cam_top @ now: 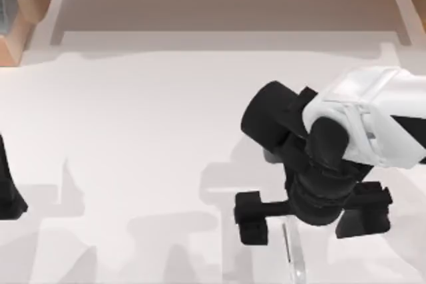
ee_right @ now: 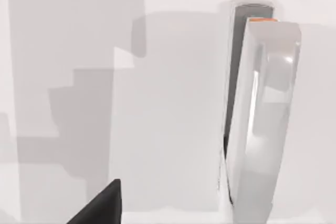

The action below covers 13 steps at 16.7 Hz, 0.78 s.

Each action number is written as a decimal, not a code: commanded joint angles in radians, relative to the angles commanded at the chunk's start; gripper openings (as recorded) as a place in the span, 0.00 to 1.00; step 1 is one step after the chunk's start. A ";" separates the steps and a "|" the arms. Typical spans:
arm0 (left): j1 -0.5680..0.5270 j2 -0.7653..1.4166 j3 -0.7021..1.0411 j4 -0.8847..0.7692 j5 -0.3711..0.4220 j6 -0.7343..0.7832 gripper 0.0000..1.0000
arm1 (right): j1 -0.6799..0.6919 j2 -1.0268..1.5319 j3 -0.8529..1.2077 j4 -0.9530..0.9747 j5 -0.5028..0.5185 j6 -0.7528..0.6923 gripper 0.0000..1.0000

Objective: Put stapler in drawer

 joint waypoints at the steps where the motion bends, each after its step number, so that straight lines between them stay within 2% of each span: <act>1: 0.000 0.000 0.000 0.000 0.000 0.000 1.00 | 0.005 0.010 0.007 -0.006 0.000 0.004 1.00; 7: 0.000 0.000 0.000 0.000 0.000 0.000 1.00 | 0.002 0.015 -0.006 0.012 0.000 0.002 1.00; 13: 0.000 0.000 0.000 0.000 0.000 0.000 1.00 | 0.006 0.087 -0.089 0.169 0.000 0.006 1.00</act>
